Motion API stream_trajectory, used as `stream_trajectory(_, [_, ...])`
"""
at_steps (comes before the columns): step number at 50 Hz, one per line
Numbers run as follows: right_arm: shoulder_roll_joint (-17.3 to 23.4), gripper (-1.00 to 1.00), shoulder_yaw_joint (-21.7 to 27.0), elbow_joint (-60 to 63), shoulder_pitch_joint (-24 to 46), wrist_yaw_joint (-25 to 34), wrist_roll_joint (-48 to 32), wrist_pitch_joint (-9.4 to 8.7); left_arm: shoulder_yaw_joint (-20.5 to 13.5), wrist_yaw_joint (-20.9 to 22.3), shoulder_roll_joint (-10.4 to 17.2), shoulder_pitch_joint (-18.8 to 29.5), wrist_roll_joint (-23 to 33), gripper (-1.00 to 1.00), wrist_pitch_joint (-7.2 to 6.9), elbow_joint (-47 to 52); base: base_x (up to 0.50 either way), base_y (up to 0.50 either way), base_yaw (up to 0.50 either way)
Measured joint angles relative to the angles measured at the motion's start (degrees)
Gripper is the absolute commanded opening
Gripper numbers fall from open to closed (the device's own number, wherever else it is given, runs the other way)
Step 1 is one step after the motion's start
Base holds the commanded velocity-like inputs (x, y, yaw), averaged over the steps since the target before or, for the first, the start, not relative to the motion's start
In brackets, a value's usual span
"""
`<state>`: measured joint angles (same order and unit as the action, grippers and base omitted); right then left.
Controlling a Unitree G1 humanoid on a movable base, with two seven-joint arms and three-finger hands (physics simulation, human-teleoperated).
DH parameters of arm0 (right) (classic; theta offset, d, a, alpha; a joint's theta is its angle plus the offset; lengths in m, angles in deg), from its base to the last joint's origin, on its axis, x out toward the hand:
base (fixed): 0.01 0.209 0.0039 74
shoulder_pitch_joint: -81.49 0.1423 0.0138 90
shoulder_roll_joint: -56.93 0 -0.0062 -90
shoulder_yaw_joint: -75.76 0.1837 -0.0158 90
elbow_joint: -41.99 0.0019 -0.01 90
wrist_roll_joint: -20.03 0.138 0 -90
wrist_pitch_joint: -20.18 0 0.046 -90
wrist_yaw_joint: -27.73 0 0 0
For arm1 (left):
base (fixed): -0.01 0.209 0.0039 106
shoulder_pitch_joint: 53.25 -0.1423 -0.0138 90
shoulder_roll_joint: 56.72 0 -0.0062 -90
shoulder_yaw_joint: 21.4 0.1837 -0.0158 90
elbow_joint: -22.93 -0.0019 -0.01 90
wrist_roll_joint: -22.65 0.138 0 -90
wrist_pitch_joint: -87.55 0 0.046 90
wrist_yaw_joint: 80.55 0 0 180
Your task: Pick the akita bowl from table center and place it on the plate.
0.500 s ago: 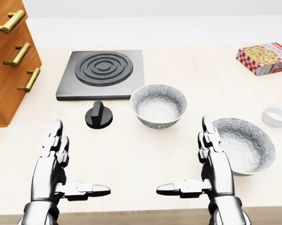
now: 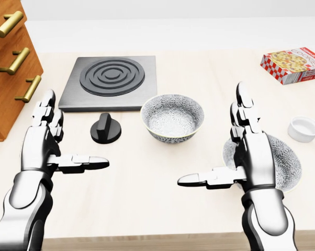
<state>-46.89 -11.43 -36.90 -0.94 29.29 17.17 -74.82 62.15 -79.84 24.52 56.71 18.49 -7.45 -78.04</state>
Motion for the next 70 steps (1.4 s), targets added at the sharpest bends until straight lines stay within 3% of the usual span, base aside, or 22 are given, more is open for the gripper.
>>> stream_trajectory(8, [0.5, 1.0, 0.4, 1.5, 0.4, 0.3, -0.4, 0.0, -0.7, -0.1, 0.9, 2.6, -0.7, 1.0, 0.0, -1.3, -0.03, -0.5, 0.0])
stream_trajectory(33, [0.4, 1.0, 0.0, 2.3, 1.1, 0.2, -0.6, 0.0, -1.0, 0.2, 0.5, 0.8, -1.5, 1.0, 0.0, 3.5, 0.0, -0.5, 0.0])
stream_trajectory(44, [0.3, 1.0, -0.1, 3.0, 0.6, 0.9, -0.2, 0.0, -0.9, 0.3, 0.4, 0.5, -1.4, 1.0, 0.0, 3.7, 0.27, -0.47, 0.0])
stream_trajectory(53, [0.3, 1.0, -0.4, 2.8, 0.8, 1.3, -0.5, 0.0, -0.9, 0.4, 0.3, 0.3, -1.3, 1.0, 0.0, 3.9, 0.48, -0.14, 0.0])
stream_trajectory(70, [0.3, 1.0, -0.5, 1.8, 1.0, 1.0, -2.2, 0.0, -1.0, 0.5, 0.4, -0.1, -1.2, 1.0, 0.0, 3.8, 0.0, 0.0, 0.0])
